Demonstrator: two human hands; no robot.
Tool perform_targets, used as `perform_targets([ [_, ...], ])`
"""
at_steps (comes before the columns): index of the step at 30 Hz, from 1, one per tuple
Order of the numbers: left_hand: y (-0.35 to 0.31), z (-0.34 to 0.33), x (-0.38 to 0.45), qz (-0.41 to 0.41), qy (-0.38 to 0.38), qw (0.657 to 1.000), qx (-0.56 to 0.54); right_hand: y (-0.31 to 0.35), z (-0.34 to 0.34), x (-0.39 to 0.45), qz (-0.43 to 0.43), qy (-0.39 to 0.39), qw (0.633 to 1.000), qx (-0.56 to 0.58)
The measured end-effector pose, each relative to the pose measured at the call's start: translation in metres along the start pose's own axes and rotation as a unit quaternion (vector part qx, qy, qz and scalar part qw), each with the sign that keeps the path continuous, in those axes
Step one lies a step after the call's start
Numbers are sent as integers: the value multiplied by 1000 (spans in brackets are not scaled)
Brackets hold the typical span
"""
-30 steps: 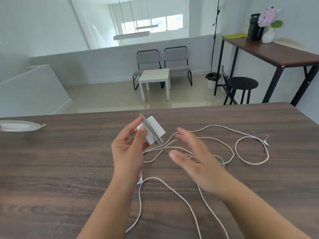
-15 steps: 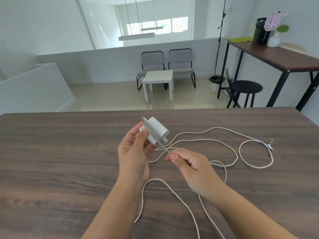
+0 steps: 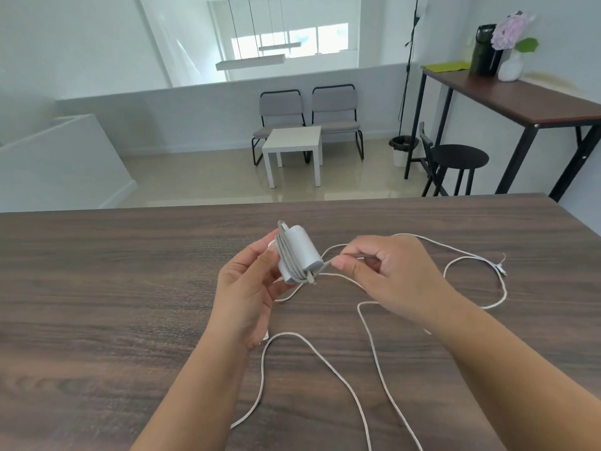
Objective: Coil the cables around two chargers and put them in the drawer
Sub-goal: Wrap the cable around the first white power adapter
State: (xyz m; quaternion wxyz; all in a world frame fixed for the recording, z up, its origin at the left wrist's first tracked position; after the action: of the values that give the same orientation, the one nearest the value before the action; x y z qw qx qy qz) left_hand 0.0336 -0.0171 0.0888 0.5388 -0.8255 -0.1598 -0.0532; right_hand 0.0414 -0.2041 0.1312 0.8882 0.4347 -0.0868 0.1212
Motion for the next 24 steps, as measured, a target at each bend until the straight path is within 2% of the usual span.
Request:
perform_targets([
  [4, 0, 3, 3, 6, 69, 997, 47, 7, 9, 10, 23, 36, 994, -97],
  [8, 4, -3, -1, 35, 149, 987, 53, 8, 10, 20, 37, 104, 988, -105],
  [11, 8, -14, -8, 71, 202, 976, 26, 13, 0, 18, 45, 175, 983, -24],
  [15, 7, -20, -13, 86, 223, 971, -18, 7, -5, 15, 1, 210, 970, 120],
  [18, 9, -24, -14, 84, 238, 967, -46, 5, -19, 5, -20, 291, 924, 245],
  [20, 12, -25, -14, 82, 242, 965, -54, 4, -28, -1, -39, 322, 902, 286],
  [22, 16, -23, -12, 86, 235, 967, -42, 4, -29, -3, -57, 316, 900, 294],
  [24, 17, -19, -11, 91, 232, 968, -26, -4, -25, 0, -73, 277, 919, 271],
])
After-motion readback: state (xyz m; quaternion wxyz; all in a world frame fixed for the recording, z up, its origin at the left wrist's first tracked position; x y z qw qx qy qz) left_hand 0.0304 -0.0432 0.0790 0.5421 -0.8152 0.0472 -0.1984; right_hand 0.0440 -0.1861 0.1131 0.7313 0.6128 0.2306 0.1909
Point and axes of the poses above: each hand's wrist, its own x-axis towards the middle knuckle, its own z-axis out of the back of the hand, y = z × x, the point moved 8 cm from there along x, towards the middle knuckle, and after that the axes turned 15 degrees about -z, right-handed, at the moved point
